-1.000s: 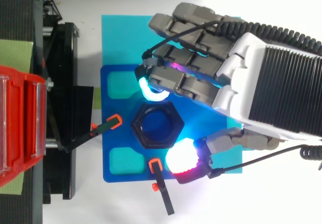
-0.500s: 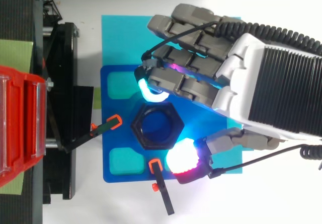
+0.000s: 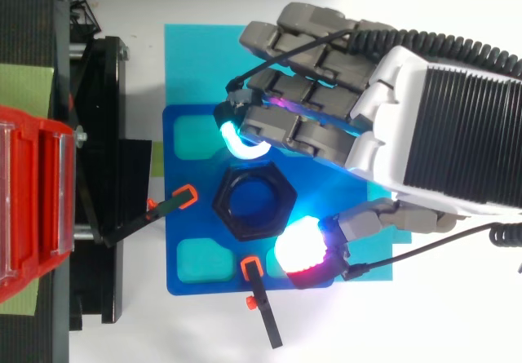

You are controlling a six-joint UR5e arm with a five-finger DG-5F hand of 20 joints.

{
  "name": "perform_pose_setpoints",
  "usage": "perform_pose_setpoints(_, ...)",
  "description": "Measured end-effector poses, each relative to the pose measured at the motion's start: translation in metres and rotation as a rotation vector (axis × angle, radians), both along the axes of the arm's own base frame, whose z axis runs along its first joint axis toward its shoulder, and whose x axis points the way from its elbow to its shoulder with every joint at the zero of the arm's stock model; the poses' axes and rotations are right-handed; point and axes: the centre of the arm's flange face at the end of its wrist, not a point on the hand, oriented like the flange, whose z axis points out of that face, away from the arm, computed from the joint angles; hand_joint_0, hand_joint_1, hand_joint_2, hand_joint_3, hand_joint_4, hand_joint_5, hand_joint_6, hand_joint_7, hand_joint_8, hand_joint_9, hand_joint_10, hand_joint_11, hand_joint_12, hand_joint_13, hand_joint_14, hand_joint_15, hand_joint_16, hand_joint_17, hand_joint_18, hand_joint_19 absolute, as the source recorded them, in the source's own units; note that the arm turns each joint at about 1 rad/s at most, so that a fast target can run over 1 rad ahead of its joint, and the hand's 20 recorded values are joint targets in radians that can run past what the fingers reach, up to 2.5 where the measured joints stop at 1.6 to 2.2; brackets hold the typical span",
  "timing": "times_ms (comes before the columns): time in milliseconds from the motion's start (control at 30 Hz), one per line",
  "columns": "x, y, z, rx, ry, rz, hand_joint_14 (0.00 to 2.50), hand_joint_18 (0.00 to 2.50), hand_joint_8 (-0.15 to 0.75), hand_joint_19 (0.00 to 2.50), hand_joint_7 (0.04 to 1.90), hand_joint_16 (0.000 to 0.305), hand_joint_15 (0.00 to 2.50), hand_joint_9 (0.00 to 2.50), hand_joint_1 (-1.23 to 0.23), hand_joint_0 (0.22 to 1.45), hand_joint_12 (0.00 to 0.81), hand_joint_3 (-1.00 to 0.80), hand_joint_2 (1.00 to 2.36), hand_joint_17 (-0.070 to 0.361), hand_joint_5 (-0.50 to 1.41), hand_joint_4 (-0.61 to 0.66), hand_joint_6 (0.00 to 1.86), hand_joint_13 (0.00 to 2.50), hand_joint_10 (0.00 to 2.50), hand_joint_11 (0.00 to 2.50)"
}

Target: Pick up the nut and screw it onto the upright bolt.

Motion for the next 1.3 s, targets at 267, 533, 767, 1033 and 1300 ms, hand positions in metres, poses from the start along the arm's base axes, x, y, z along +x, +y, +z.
perform_pose_setpoints(267, 0.003, -0.006, 0.01, 0.001, -0.003, 0.007, 0.0, 0.39, 0.333, 0.01, 0.75, 0.062, 0.0, 0.44, -0.4, 0.41, 0.437, -0.5, 1.0, 0.14, -0.24, 0.26, 0.5, 0.4, 0.0, 0.0)
perform_pose_setpoints(533, 0.004, -0.01, 0.015, -0.001, 0.006, 0.015, 0.0, 0.3, 0.337, 0.0, 0.66, 0.066, 0.0, 0.39, -0.32, 0.37, 0.454, -0.5, 1.0, 0.15, -0.25, 0.24, 0.5, 0.33, 0.0, 0.0)
perform_pose_setpoints(767, 0.008, -0.01, 0.024, -0.002, -0.009, 0.02, 0.0, 0.09, 0.296, 0.0, 0.61, 0.063, 0.0, 0.28, -0.03, 0.4, 0.443, -0.5, 1.0, 0.142, -0.25, 0.19, 0.5, 0.21, 0.0, 0.0)
perform_pose_setpoints(1033, 0.013, -0.006, 0.031, -0.024, -0.05, 0.039, 0.0, 0.0, 0.265, 0.0, 0.62, 0.057, 0.0, 0.24, 0.13, 0.45, 0.422, -0.5, 1.0, 0.129, -0.24, 0.15, 0.5, 0.14, 0.0, 0.0)
perform_pose_setpoints(1300, 0.015, 0.005, 0.033, -0.03, -0.069, 0.051, 0.0, 0.0, 0.256, 0.0, 0.64, 0.054, 0.0, 0.24, 0.13, 0.48, 0.408, -0.5, 1.0, 0.122, -0.22, 0.17, 0.5, 0.13, 0.0, 0.0)
